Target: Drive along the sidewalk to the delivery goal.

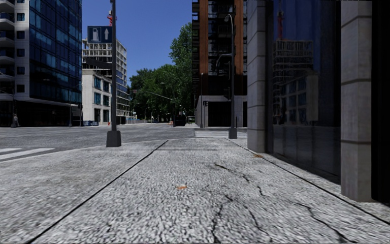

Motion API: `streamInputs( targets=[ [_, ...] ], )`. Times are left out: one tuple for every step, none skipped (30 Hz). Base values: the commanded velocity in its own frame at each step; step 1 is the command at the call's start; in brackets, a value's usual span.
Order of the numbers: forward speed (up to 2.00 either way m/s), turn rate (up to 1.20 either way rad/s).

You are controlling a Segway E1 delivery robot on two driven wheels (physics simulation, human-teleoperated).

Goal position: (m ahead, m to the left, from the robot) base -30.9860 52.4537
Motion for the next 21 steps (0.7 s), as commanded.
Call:
streamInputs(
  targets=[
    [2.0, 0.0],
    [2.0, 0.0],
    [2.0, 0.0],
    [2.0, 0.0],
    [2.0, 0.0],
    [2.0, 0.0],
    [2.0, 0.0],
    [2.0, 0.0],
    [2.0, 0.0],
    [2.0, 0.0],
    [2.0, 0.0],
    [2.0, 0.0],
    [2.0, 0.0],
    [2.0, 0.0],
    [2.0, 0.0],
    [2.0, 0.0],
    [2.0, 0.0],
    [2.0, 0.0],
    [2.0, 0.0],
    [2.0, 0.0],
    [2.0, 0.0]
  ],
)
